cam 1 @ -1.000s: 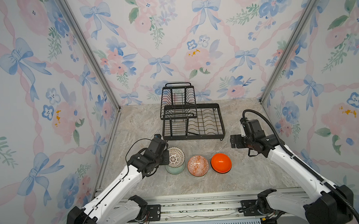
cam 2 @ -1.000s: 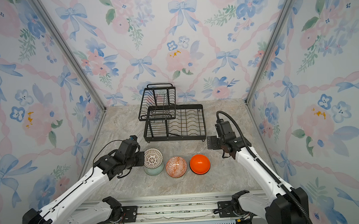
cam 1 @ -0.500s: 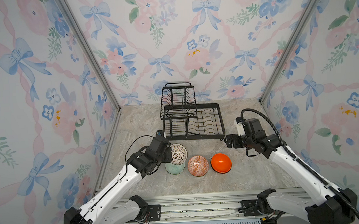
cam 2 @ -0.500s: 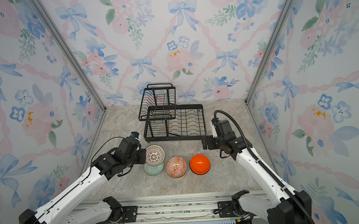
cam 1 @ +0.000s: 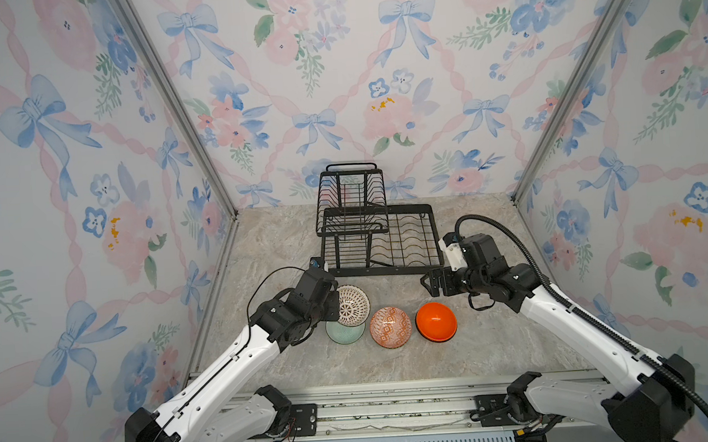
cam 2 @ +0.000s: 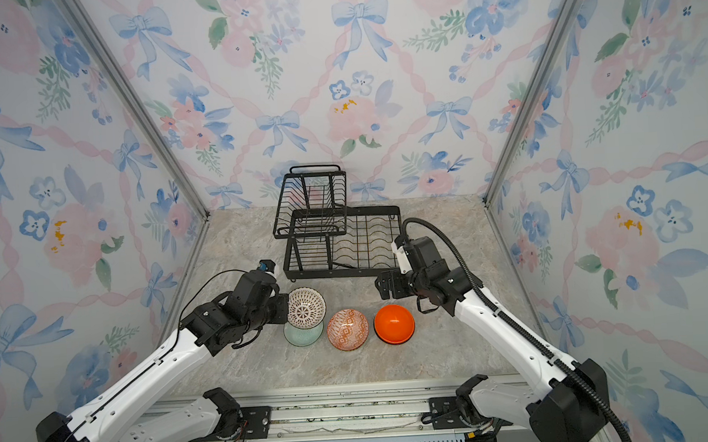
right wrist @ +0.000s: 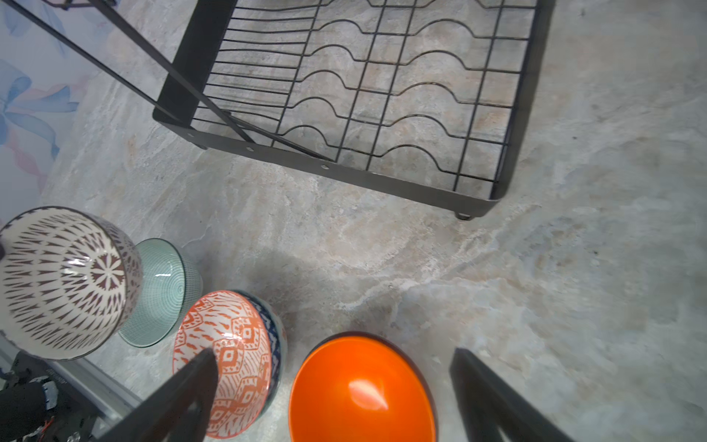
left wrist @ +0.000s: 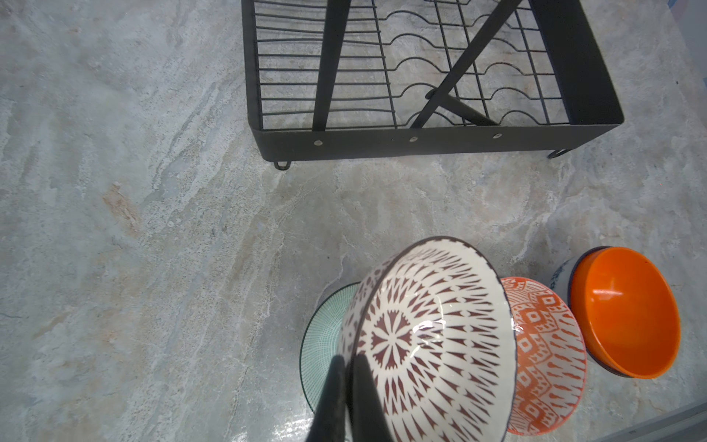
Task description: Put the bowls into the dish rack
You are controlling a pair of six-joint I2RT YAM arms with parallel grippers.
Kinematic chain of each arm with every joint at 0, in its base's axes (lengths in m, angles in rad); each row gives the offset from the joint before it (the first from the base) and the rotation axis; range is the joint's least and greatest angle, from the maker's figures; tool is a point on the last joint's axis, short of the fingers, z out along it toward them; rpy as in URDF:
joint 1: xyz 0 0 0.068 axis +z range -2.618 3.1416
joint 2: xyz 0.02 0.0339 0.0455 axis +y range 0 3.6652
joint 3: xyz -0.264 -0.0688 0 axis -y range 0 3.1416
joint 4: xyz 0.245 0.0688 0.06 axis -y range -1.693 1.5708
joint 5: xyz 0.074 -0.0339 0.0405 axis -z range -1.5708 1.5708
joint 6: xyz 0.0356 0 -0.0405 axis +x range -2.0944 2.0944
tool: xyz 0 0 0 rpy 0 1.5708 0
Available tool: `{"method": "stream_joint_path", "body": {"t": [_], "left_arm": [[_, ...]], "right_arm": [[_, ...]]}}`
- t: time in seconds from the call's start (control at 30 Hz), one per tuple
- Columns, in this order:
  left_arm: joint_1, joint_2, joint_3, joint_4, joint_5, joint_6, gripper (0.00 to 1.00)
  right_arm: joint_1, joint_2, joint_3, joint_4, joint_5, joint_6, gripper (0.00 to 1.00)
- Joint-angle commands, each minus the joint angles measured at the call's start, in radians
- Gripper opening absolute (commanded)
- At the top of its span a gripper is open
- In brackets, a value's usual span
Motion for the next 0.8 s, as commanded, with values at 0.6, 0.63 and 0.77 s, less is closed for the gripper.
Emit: {"method": "stream_joint_path", "body": {"t": [0.6,0.63,0.77], "left_arm": [[-0.007,-0.011,-0.136,0.029,-0.057,-0.037,0.0],[-0.006,-0.01,-0.136,0.029,-0.055,-0.034,0.0],[-0.006,0.0,-0.149,0.031,-0.032,-0.031,0.0]], "right_arm": [[0.088,0.059,0.051,0.008,-0.001,0.029,0.97],[0.077,0.05,0.052,0.002,-0.001,0.025,0.97],[0.037,0.019,0.048,-0.03,0.001,0.006,0.97]]}}
